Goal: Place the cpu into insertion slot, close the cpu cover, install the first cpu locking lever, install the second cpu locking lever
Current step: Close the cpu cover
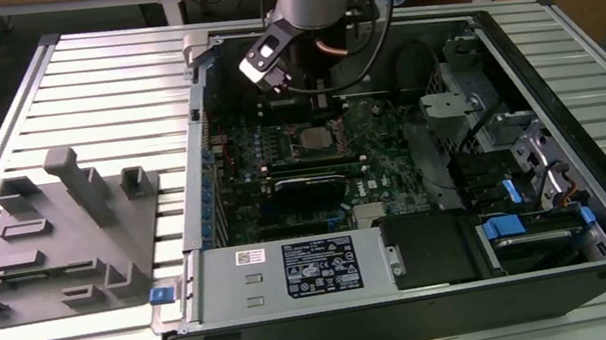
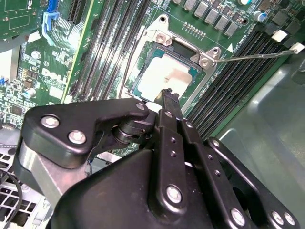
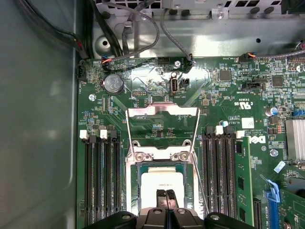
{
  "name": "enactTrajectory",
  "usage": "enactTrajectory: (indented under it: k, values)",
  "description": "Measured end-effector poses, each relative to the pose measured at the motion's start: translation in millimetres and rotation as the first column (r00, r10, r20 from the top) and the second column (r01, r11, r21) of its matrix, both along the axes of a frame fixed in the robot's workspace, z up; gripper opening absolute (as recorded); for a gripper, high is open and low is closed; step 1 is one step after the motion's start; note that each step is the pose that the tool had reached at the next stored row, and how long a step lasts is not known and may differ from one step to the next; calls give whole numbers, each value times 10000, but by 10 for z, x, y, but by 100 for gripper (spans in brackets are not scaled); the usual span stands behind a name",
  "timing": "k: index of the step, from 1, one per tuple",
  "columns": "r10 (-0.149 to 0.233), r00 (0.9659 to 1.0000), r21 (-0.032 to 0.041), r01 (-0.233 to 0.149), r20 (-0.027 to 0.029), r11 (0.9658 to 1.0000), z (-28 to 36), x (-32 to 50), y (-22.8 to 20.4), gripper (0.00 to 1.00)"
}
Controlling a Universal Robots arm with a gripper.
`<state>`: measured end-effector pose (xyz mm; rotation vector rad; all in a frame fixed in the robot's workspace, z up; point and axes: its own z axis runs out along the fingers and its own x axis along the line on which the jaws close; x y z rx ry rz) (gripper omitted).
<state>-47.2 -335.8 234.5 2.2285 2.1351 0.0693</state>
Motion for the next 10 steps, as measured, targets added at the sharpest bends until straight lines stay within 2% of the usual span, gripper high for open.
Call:
enactTrajectory:
  k: [10]
  values:
    - [0, 10000, -9, 0, 0, 10000, 61, 0, 0, 11]
